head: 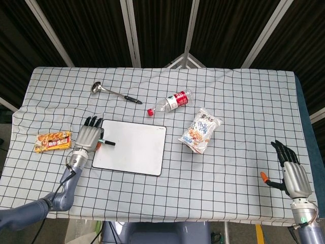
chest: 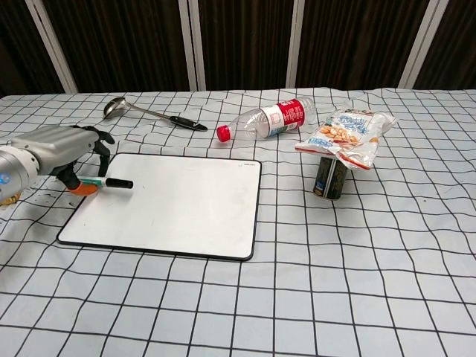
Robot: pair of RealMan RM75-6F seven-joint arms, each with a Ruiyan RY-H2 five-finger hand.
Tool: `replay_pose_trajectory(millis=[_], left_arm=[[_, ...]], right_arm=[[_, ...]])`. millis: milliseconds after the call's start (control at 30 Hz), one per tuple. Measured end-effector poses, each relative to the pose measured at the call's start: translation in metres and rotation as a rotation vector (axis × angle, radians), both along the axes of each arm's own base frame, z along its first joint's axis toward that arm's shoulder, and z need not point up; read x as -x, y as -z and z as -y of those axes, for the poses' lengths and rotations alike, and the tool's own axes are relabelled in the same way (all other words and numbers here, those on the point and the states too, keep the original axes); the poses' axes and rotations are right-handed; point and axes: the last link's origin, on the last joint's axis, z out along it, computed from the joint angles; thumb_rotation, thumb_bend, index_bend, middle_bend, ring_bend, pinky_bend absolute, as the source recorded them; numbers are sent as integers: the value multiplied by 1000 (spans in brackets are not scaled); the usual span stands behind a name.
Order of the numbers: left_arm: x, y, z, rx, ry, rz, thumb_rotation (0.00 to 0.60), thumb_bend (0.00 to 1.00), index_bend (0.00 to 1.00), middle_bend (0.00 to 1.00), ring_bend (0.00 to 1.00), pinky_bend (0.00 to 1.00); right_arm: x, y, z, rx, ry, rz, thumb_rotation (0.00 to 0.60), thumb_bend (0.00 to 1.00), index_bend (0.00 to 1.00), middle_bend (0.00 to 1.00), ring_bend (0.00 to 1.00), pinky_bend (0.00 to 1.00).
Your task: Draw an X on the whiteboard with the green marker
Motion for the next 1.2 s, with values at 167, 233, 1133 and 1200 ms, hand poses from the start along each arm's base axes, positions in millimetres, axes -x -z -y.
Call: replay_pose_trajectory(millis=[167, 233, 1133, 1200], left_arm=[[-12, -8, 2, -25, 14, 105, 600, 540, 678, 92, 0, 0], [-20, -11, 3, -35, 15, 179, 600, 540, 678, 92, 0, 0], [-117, 47, 41, 154, -19, 766, 600, 539, 691, 108, 0, 0], [-121, 50, 42, 159, -16, 785, 600, 539, 692, 110, 0, 0]], right_arm=[[-1, 1, -1, -1, -1, 1, 600, 312, 0, 0, 0, 0], [-1, 1, -1, -1, -1, 1, 600, 312, 0, 0, 0, 0], [1, 0, 1, -1, 7, 10, 600, 313, 0, 0, 0, 0], [0, 0, 1, -2, 7, 10, 600, 312, 0, 0, 0, 0]])
